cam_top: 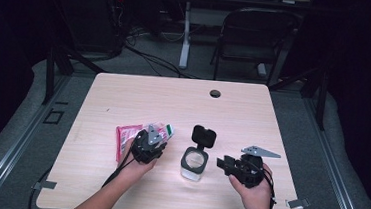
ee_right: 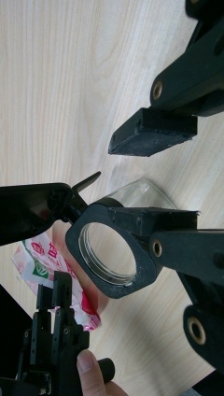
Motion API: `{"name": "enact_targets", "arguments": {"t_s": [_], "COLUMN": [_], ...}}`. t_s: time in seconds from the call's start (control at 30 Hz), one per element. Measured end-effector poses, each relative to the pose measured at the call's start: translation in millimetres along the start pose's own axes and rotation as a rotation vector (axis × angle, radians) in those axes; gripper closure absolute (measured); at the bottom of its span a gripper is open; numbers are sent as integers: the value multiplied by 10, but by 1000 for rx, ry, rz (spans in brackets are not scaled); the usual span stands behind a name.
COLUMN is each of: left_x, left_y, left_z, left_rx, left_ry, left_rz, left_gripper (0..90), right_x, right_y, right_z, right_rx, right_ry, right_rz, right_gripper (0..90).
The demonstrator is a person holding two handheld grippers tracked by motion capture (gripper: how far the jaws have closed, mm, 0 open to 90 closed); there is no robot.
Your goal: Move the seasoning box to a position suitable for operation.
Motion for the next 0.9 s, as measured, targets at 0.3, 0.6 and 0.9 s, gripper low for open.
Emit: {"name": "enact_targets", "arguments": {"t_s": [0.3,0.6,0.9], "left_x": [22,62,73], "left_y": [25,-3,-165], "left_z": [-4,-3,-16], "left_rx": [-8,-13,-34], "left_ry": [-60,-102,-109], "left_rz": [41,87,128], "left_gripper": [865,900,900], "right_x": [-4,-10,-10], "right_y": [0,-2,-1], "right_z": [1,3,1], "right_rx": [-3,-3,-3], "right_ry": [-1,3,3], "right_rz": [-2,1,1], "right_gripper": [630,630,630]}}
Point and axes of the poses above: each handheld gripper's, and its own axes: y roughly forward along the jaws, z roughly out of its underside, x roughly to its left, the point moved 10 cm from there along y, roughly forward along the jaws, and after that the axes turned 10 degrees about x, right-handed, at the moved point
